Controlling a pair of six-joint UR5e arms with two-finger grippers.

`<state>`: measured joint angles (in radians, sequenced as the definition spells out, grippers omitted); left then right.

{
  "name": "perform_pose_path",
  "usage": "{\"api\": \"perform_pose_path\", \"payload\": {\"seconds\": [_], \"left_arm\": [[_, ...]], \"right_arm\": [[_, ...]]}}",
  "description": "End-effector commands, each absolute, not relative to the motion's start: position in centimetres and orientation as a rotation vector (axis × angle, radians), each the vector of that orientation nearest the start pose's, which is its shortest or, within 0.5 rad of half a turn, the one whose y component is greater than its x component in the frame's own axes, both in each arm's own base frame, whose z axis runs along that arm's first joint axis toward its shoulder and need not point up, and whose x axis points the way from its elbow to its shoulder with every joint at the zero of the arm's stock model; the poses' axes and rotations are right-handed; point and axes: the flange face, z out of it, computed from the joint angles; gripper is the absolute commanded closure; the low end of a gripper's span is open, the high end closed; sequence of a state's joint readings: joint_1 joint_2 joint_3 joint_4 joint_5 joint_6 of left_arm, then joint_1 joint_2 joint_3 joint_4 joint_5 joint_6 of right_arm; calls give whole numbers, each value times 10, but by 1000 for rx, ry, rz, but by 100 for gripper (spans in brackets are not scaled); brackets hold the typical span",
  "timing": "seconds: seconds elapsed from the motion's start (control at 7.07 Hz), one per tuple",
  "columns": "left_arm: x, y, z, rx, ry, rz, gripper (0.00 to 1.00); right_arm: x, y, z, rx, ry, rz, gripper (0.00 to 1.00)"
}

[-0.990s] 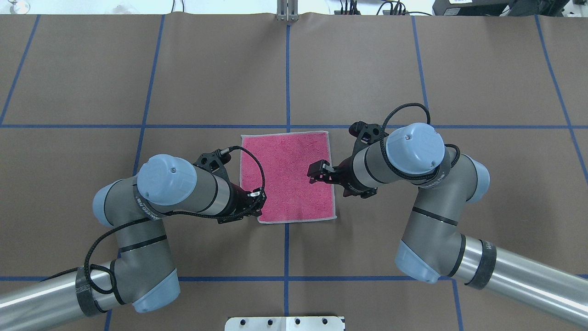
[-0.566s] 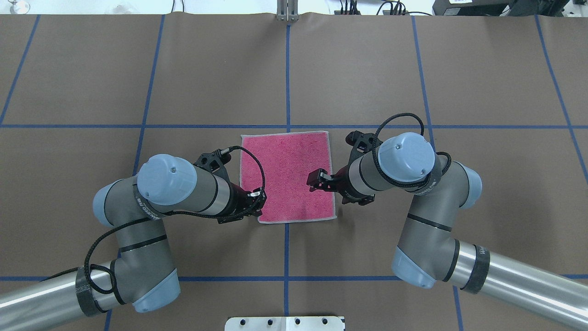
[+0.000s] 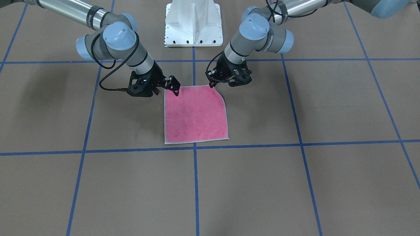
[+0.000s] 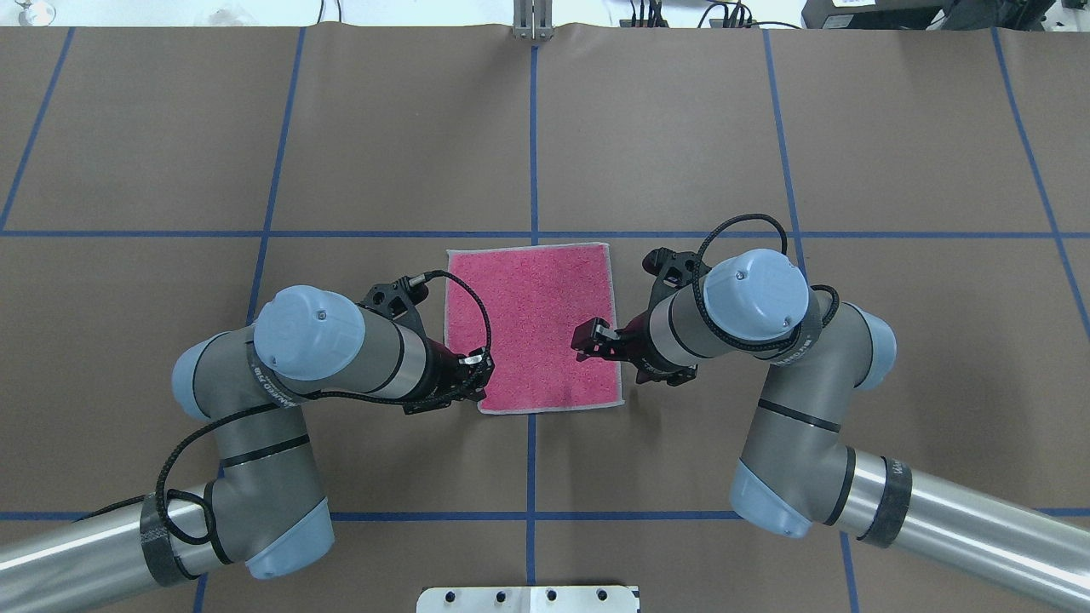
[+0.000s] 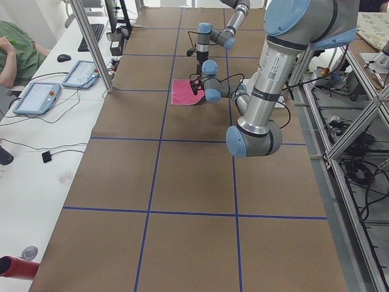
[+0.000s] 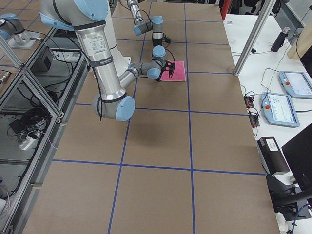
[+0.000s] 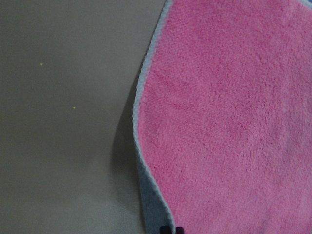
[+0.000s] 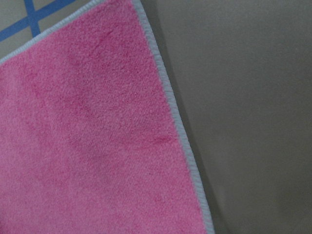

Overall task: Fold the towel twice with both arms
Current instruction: 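Lower the right gripper onto the towel's opposite corner and grasp it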

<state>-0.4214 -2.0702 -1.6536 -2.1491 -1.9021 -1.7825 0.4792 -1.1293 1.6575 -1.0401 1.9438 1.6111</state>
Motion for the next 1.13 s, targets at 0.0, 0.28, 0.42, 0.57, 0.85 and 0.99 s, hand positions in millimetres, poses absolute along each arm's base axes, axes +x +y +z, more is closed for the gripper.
{"api": "perform_pose_path", "payload": {"seconds": [0.0, 0.28, 0.42, 0.57, 0.85, 0.99], "left_arm": [[558, -361, 267, -172, 1179, -365, 100], [559, -361, 267, -172, 1179, -365, 100], [559, -361, 267, -172, 1179, -365, 100], [558, -361, 266, -172, 1180, -365, 100], [558, -361, 267, -173, 1180, -364, 100], [558, -361, 266, -173, 1183, -363, 100]], "right_arm": [[-535, -379, 308, -109, -1096, 259, 10], [-539, -374, 312, -114, -1088, 251, 11], [-540, -373, 312, -114, -1088, 250, 11], [-540, -372, 312, -117, -1088, 248, 11], [-542, -368, 312, -121, -1088, 241, 14], [-543, -367, 312, -123, -1089, 239, 15]]}}
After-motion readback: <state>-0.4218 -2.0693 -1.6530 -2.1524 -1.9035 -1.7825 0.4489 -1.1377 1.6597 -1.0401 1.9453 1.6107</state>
